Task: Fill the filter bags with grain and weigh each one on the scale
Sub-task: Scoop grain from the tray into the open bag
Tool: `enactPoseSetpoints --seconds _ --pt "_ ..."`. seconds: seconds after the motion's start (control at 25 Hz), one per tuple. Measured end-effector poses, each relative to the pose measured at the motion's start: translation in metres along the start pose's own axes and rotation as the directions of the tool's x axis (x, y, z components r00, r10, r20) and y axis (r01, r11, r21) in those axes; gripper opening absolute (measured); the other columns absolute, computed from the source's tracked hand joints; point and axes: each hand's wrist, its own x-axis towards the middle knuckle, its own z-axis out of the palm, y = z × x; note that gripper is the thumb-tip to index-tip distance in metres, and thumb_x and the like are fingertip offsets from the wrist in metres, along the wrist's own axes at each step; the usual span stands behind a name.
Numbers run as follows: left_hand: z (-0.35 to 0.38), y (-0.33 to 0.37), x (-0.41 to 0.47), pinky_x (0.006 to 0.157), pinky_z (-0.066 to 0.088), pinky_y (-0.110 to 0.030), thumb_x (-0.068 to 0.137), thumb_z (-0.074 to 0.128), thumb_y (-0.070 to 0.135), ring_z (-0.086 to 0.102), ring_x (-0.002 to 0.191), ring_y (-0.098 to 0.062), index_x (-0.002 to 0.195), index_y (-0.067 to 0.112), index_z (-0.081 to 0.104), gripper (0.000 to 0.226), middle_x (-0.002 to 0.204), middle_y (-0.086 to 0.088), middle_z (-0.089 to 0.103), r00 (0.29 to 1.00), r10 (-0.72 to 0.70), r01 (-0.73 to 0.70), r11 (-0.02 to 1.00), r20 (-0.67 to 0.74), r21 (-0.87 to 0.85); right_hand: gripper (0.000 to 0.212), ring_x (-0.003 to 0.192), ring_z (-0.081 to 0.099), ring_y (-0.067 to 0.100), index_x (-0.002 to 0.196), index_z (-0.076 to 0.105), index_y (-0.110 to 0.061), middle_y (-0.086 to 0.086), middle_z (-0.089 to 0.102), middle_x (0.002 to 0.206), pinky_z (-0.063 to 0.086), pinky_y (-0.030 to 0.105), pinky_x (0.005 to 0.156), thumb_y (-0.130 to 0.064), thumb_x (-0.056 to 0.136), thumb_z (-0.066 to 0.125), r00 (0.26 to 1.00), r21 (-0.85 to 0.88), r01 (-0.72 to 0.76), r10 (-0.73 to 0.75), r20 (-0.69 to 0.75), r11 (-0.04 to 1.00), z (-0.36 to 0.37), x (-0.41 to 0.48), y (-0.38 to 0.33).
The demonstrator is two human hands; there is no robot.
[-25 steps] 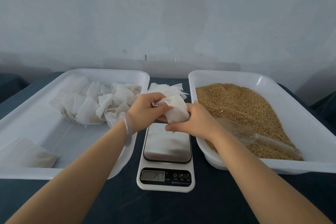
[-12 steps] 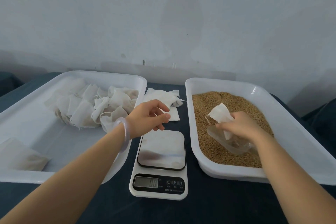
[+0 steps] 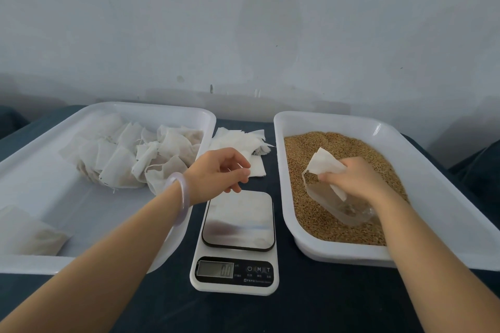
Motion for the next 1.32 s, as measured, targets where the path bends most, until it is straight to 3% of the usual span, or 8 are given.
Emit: enactPoseSetpoints --seconds 0.12,0.24,0.52,0.84,1.04,1.32 --pt "0.0001 -0.0003 0.0002 0.06 0.051 -0.026 0.089 0.062 0.011 0.065 0.061 -0.013 0.087 0.017 0.062 0.006 0.072 0.002 0.07 1.0 0.001 -0.001 1.0 0.001 0.003 0.022 0.053 0.055 0.009 0.069 0.061 -0.018 -0.005 0.061 0.062 0.033 0.022 0.046 -0.035 0.079 0.071 0.999 -0.096 0.039 -0.042 -0.03 0.995 0.0032 0.0003 0.0006" --pt "0.0005 -0.0003 0.0002 0.059 0.05 -0.025 0.089 0.061 0.01 0.064 0.06 -0.012 0.087 0.017 0.062 0.007 0.07 0.003 0.069 1.0 -0.001 0.001 1.0 0.002 -0.001 0.019 0.058 0.058 0.009 0.07 0.061 -0.021 -0.004 0.063 0.066 0.04 0.024 0.048 -0.035 0.076 0.073 0.997 -0.126 0.069 -0.074 -0.032 0.99 0.0044 0.0015 0.0006" --pt "0.0004 0.0 -0.0003 0.059 0.05 -0.024 0.089 0.061 0.01 0.064 0.06 -0.012 0.087 0.017 0.062 0.007 0.07 0.004 0.069 1.0 0.007 -0.007 1.0 0.007 0.015 0.017 0.062 0.06 0.016 0.072 0.065 -0.017 0.0 0.066 0.069 0.039 0.025 0.053 -0.032 0.076 0.072 0.997 -0.073 0.06 -0.063 -0.041 0.995 0.0042 0.0036 0.0048" --pt "0.0007 -0.0003 0.0 0.058 0.048 -0.024 0.089 0.061 0.011 0.064 0.06 -0.012 0.086 0.019 0.062 0.009 0.069 0.006 0.069 1.0 0.012 -0.012 1.0 0.011 0.017 0.018 0.057 0.056 0.011 0.069 0.061 -0.02 -0.004 0.061 0.065 0.036 0.024 0.049 -0.032 0.077 0.073 0.995 -0.093 0.049 -0.056 -0.077 0.994 0.0035 0.0038 0.0063" --pt "0.0004 -0.0009 -0.0006 0.057 0.048 -0.022 0.09 0.06 0.009 0.063 0.059 -0.011 0.085 0.018 0.062 0.01 0.067 0.006 0.069 1.0 0.021 -0.021 1.0 -0.005 0.017 0.016 0.07 0.063 0.015 0.083 0.065 -0.02 -0.002 0.066 0.076 0.048 0.031 0.056 -0.033 0.077 0.073 0.996 -0.053 0.057 -0.06 -0.062 0.997 0.0039 0.0028 0.0045" --pt "0.0012 -0.0009 0.0001 0.058 0.048 -0.022 0.089 0.061 0.01 0.064 0.06 -0.011 0.085 0.02 0.062 0.011 0.067 0.007 0.069 1.0 0.012 -0.012 0.999 0.009 0.036 0.017 0.061 0.058 0.013 0.076 0.062 -0.021 -0.003 0.063 0.069 0.036 0.024 0.05 -0.034 0.077 0.073 1.0 -0.096 0.026 -0.027 -0.013 0.995 0.0043 -0.0003 0.0043"
